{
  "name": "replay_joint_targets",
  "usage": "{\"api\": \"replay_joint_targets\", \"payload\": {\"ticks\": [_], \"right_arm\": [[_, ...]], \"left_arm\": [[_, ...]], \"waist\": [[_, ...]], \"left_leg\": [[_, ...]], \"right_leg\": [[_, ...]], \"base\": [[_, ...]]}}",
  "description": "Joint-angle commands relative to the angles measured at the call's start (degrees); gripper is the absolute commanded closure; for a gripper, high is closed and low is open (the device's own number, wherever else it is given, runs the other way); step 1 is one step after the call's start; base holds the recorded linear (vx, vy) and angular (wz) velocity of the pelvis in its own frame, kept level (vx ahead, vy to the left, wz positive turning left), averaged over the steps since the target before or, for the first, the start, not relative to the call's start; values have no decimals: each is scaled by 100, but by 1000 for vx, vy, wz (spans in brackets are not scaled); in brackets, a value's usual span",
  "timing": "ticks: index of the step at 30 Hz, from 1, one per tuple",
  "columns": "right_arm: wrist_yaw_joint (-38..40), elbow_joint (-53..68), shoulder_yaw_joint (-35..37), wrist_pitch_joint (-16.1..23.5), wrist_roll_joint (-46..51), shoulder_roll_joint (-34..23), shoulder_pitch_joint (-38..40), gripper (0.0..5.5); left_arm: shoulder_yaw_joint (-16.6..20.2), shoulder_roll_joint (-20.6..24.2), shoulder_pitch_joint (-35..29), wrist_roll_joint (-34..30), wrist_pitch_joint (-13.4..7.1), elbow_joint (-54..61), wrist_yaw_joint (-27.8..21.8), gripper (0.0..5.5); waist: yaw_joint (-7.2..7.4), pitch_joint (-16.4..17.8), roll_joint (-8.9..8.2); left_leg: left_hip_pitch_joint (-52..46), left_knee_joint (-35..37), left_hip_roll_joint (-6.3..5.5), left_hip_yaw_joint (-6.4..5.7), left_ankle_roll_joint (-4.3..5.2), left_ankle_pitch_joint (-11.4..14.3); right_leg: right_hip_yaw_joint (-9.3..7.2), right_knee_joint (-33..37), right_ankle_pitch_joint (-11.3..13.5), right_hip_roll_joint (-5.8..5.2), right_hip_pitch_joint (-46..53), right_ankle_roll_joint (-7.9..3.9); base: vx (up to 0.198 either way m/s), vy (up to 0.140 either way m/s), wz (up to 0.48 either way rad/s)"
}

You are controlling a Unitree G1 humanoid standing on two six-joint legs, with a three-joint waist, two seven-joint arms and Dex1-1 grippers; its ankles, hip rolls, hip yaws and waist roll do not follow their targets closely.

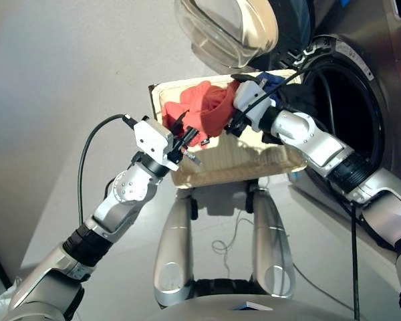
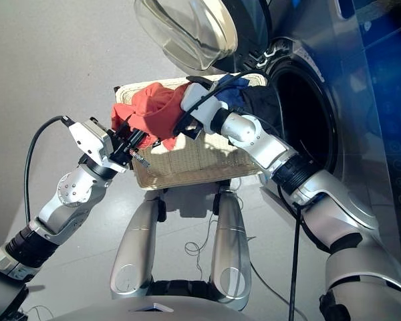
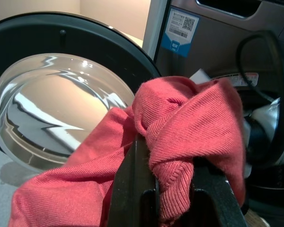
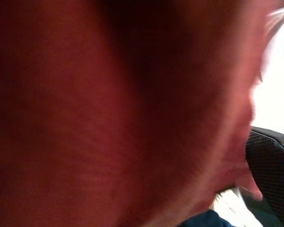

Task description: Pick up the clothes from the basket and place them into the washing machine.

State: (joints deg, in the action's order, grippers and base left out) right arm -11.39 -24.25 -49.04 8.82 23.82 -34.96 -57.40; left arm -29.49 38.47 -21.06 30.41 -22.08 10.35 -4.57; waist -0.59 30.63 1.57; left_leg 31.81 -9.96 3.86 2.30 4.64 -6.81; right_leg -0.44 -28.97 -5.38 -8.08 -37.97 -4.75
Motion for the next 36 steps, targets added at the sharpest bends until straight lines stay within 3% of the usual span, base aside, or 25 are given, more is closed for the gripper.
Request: {"api": "replay_joint_targets", "payload": {"ticks": [1, 10, 11, 12, 13, 21, 22, 23, 26, 27, 28, 32, 34, 35, 36], "right_arm": [[6, 99, 30, 181, -143, 146, -604, 0], [-326, 339, -355, 36, -632, 395, -644, 0], [-344, 336, -370, 21, -652, 422, -633, 41], [-332, 340, -363, 33, -658, 471, -610, 401], [-332, 340, -363, 34, -658, 472, -610, 550], [-130, 549, -177, 164, -614, 353, -569, 550], [-110, 595, -157, 177, -610, 326, -556, 550], [-67, 620, -115, 200, -604, 314, -513, 550], [207, 750, 100, 374, -604, 267, -400, 550], [481, 808, 389, 544, -522, 260, -198, 550], [631, 856, 563, 647, -459, 270, -56, 550], [1198, 972, 1300, 1039, -302, 481, 579, 550], [1316, 908, 2217, 1480, 772, 1108, 1346, 550], [1309, 906, 2225, 1481, 778, 1106, 1333, 550], [1280, 856, 2770, 1793, 1722, 1628, 1762, 550]], "left_arm": [[-75, -245, -195, 23, -302, 750, -97, 550], [-66, -268, -327, -123, -282, 680, -55, 550], [-57, -273, -328, -123, -289, 674, -61, 550], [-57, -281, -331, -120, -293, 673, -66, 550], [-56, -280, -331, -120, -293, 673, -66, 550], [-51, -239, -326, -154, -285, 681, 9, 550], [-50, -226, -321, -163, -284, 680, 15, 498], [-42, -228, -301, -151, -279, 675, 17, 380], [-6, -252, -252, -151, -292, 675, 102, 175], [11, -302, -212, -108, -303, 663, 157, 37], [18, -313, -201, -106, -321, 664, 195, 0], [12, -407, -165, -136, -367, 548, 347, 0], [51, -567, -110, -250, -429, 367, 550, 0], [50, -563, -126, -251, -429, 365, 553, 0], [156, -680, -31, -272, -451, 313, 695, 0]], "waist": [[-74, -83, 175], [-55, -83, 118], [-57, -83, 120], [-53, -83, 115], [-52, -83, 115], [-33, -83, 86], [-30, -83, 84], [-27, -83, 85], [-6, -83, 84], [2, -83, 103], [10, -83, 115], [42, -83, 160], [98, -83, 216], [93, -83, 211], [128, -83, 249]], "left_leg": [[239, -344, -223, 46, 15, 126], [356, -377, -212, 31, 20, 119], [354, -378, -213, 27, 21, 118], [364, -379, -213, 19, 25, 115], [365, -379, -213, 19, 25, 114], [380, -370, -221, 37, 28, 109], [388, -378, -216, 38, 28, 110], [389, -377, -211, 45, 30, 112], [405, -402, -209, 52, 23, 118], [421, -418, -214, 45, 19, 125], [427, -415, -218, 46, 19, 121], [435, -429, -223, 36, 11, 129], [471, -474, -242, 23, 0, 173], [491, -459, -244, 26, -1, 141], [498, -481, -253, 32, 1, 181]], "right_leg": [[72, 1255, 1141, -44, -15, -301], [73, 1254, 1156, -36, -110, -294], [75, 1254, 1162, -38, -118, -295], [79, 1258, 1170, -38, -130, -295], [79, 1258, 1170, -38, -131, -295], [92, 1283, 1192, -24, -137, -302], [94, 1279, 1192, -27, -142, -302], [97, 1279, 1189, -27, -152, -301], [106, 1269, 1187, -23, -157, -298], [112, 1259, 1183, -30, -166, -302], [110, 1266, 1186, -33, -168, -303], [100, 1251, 1162, -38, -160, -308], [100, 1196, 1115, -44, -189, -308], [103, 1216, 1149, -45, -208, -307], [101, 1184, 1105, -47, -225, -309]], "base": [[0, 0, 0], [0, 0, 0], [0, 0, 0], [0, 0, 0], [0, 0, 0], [0, 0, 0], [0, 0, 0], [0, 0, 0], [0, 0, 0], [0, 0, 0], [0, 0, 0], [0, 0, 0], [0, 0, 0], [0, 0, 0], [0, 0, 0]]}}
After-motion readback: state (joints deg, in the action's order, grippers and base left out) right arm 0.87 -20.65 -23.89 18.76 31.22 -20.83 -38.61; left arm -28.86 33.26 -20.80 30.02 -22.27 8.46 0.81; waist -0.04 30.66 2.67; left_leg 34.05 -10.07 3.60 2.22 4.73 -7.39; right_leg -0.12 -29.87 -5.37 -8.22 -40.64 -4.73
